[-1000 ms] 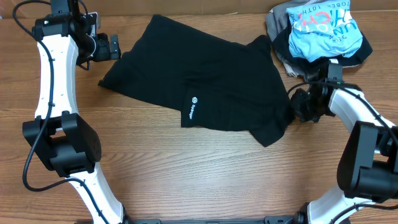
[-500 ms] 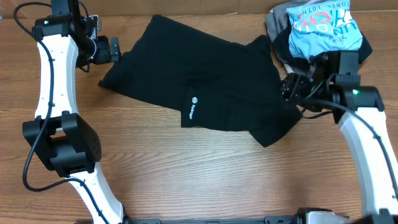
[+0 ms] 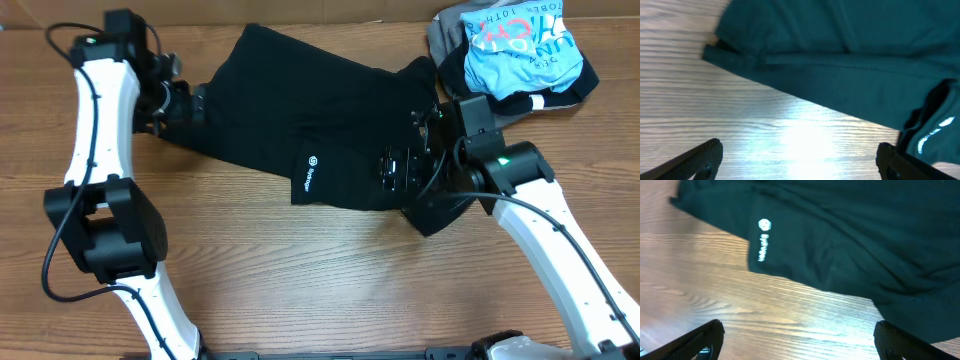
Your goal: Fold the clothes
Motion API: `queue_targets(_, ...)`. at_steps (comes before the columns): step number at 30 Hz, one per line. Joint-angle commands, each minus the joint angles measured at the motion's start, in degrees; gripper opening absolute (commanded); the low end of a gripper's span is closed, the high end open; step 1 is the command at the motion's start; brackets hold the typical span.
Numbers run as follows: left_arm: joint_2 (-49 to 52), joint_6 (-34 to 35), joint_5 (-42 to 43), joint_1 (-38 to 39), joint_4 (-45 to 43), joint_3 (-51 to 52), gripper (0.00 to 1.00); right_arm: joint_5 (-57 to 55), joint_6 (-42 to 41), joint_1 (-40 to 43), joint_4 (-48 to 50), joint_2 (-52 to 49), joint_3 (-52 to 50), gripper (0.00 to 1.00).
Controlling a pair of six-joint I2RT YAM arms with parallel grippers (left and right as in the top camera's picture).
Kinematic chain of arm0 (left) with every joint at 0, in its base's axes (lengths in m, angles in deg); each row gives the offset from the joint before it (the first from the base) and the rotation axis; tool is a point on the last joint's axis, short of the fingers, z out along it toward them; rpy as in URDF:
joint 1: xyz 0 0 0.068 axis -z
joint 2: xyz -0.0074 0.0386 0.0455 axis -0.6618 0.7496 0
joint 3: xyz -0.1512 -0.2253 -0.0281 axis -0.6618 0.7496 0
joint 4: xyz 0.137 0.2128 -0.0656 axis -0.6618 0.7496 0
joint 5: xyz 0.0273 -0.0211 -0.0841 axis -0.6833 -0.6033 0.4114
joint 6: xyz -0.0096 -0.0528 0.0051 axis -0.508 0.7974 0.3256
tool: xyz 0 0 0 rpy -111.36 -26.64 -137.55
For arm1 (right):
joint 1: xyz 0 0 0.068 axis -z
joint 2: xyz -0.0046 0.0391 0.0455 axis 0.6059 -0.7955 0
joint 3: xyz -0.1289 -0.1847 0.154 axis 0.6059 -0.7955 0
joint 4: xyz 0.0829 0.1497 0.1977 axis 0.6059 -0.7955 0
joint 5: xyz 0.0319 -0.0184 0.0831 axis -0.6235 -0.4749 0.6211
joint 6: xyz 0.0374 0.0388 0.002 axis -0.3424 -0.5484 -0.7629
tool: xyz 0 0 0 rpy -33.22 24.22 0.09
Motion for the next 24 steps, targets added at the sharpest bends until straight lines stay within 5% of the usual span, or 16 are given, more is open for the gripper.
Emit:
queue_targets(1,-1.18,-1.14,-2.14,0.85,-5.18,6.86,1.0,-1.9,-1.29,0.26,1.01,-2.75,-0.85,0.96)
queue_targets(12,-1.18,9.31,-4.48,-0.02,-18.49,12.81,0.95,-2.82,-0.42,0.2,1.31,-6.95,-0.85,0.85)
queue_targets(18,-1.18,15.69,-5.07,-1.9,-25.35,16.37,0.76,-2.8,-0.48,-0.2,2.1,-6.99,-0.85,0.8)
queue_targets(24,-1.18,18.93,-5.25,-3.85,-30.32,20.31,0.72,-2.8,-0.48,-0.46,2.12,-6.99,-0.85,0.79)
